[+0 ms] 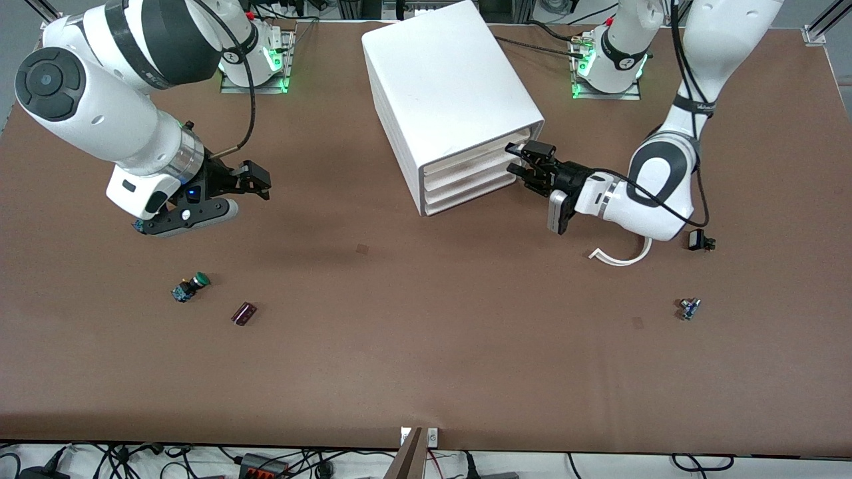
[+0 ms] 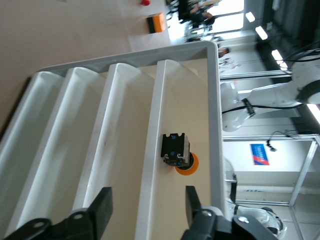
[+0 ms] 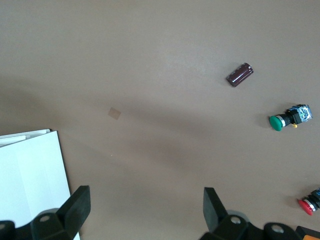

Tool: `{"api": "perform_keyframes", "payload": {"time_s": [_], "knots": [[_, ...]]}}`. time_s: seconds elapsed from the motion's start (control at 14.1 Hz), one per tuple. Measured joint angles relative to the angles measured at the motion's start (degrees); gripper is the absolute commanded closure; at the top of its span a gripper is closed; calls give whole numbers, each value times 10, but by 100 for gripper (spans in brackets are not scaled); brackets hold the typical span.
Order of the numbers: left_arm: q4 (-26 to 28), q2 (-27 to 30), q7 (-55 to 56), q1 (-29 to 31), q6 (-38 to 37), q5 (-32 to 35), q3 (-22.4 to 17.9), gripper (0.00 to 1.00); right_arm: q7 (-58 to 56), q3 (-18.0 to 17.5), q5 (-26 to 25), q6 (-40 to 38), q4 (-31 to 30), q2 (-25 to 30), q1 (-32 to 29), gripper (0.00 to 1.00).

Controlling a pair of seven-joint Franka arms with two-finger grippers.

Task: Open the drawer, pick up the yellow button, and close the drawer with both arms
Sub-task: 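Grasp the drawer handle with the left gripper while the right gripper approaches, then pull the drawer open with the left gripper while the right gripper reaches in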

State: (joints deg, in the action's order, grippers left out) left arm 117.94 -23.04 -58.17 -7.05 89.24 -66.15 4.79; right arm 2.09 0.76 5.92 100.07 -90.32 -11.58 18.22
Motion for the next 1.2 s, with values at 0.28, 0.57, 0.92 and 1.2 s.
{"api": "perform_keyframes", "payload": {"time_s": [0.28, 0.57, 0.92, 1.2], "knots": [[34, -21, -48, -1, 0, -25, 3, 63, 0, 0, 0, 11, 5, -11, 0, 0], [38, -20, -48, 0, -12, -44, 5, 81, 0, 0, 0, 15, 14, -19, 1, 0], [41, -20, -47, 0, -18, -54, 10, 99, 1, 0, 1, 31, 18, -26, 21, 0], [35, -20, -27, 4, -15, -54, 9, 99, 1, 0, 1, 35, 33, -35, 29, 0]]}}
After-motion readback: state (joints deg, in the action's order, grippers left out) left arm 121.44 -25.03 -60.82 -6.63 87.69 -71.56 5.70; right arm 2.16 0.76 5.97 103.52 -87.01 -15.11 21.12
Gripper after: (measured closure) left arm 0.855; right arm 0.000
